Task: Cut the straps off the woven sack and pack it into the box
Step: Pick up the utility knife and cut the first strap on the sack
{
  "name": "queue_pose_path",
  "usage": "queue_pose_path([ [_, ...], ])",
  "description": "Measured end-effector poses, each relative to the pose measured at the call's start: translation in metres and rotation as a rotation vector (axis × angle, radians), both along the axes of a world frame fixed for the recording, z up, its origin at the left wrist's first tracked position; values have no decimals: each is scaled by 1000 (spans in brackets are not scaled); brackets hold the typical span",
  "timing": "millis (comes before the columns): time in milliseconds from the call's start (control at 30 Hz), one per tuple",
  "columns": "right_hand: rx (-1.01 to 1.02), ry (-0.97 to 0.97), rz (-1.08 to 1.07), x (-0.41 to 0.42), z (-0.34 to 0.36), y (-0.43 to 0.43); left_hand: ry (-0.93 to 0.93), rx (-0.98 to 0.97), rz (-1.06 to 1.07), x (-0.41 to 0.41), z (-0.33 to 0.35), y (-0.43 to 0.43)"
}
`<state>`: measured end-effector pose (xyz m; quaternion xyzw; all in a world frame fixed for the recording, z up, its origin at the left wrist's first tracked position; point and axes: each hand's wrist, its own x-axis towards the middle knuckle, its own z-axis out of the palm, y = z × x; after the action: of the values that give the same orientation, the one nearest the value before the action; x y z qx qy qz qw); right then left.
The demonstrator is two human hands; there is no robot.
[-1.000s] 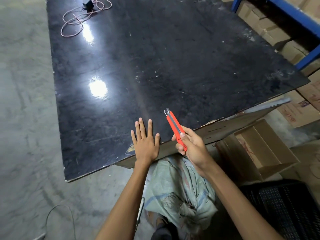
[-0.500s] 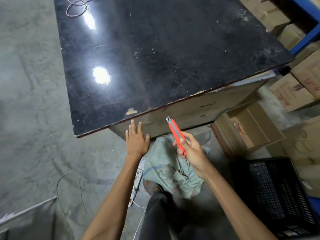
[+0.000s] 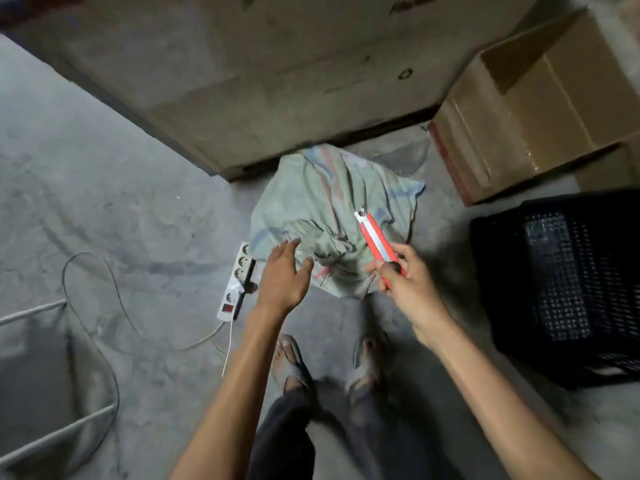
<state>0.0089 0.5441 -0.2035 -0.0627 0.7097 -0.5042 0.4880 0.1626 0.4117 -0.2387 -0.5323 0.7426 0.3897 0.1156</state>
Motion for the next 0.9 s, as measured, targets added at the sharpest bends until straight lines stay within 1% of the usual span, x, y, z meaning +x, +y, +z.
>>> queue_pose_path([
  [100, 99, 65, -70, -3, -82, 35, -3, 5, -41, -11, -70, 21],
  [167, 120, 99, -134, -5, -139, 51, 35, -86, -79, -22, -116, 27],
  [233, 104, 114, -195, -4, -193, 60, 73, -230, -124, -34, -163, 27],
  [333, 2, 154, -304, -6, -262, 58, 99, -390, -169, -52, -233, 25],
  [400, -83, 222, -346, -10, -303, 51, 89, -506, -184, -63, -278, 23],
  [500, -176, 450, -360, -14, -349, 32, 108, -770, -183, -78, -330, 22],
  [633, -292, 633, -457, -19, -392, 12, 153, -1005, -144, -104, -370, 13],
  [700, -329, 676, -542, -22, -409, 12, 204, -1089, -109, -108, -377, 8],
  [733, -347, 664, -580, -24, -414, 13, 241, -1121, -97, -108, -378, 6],
  [800, -359, 608, -589, -30, -422, 10, 280, -1117, -80, -106, -380, 1],
  [900, -480, 544, -621, -33, -416, 8, 320, -1096, -52, -104, -373, 7],
])
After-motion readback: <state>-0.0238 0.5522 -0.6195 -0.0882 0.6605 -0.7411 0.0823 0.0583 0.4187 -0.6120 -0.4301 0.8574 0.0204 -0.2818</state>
